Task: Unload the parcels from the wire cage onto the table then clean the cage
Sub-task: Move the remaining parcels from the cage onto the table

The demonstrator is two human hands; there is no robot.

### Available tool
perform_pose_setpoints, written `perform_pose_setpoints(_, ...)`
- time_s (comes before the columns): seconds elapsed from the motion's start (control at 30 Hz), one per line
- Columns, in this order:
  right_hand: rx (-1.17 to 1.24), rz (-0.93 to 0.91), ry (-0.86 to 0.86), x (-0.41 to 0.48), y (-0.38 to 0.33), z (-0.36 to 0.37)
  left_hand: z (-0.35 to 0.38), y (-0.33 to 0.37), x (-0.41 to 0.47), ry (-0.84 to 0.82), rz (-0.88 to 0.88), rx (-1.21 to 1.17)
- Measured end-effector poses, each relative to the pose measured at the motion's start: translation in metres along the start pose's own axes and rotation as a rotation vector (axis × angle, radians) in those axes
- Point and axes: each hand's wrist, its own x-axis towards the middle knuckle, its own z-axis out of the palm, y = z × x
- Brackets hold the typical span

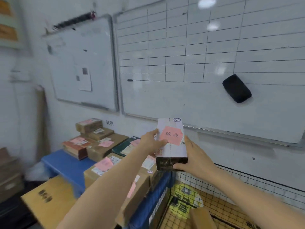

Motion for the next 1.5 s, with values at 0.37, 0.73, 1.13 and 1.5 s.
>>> perform_pose_setpoints(0.37,0.075,-0.005,-0.025,0.115,-0.146,0.119,-0.18,-0.128,0.065,-0.001,-0.002,0.053)
perform_pose_setpoints(0.73,0.191,0.113,-0.036,0.205,-0.205,0.212,-0.258,-0.207,0.148,-0.012,-0.026,0.102)
perform_pose_setpoints(1.13,0.29,0.282,-0.062,0.326,-0.219,0.321,-0.326,-0.285,0.269,-0.016,-0.132,0.08)
perform_pose_setpoints(1.5,0.212,0.489,0.119,0.432,-0.246,0.424,-0.362,-0.351,0.375,-0.122,0.147,0.384)
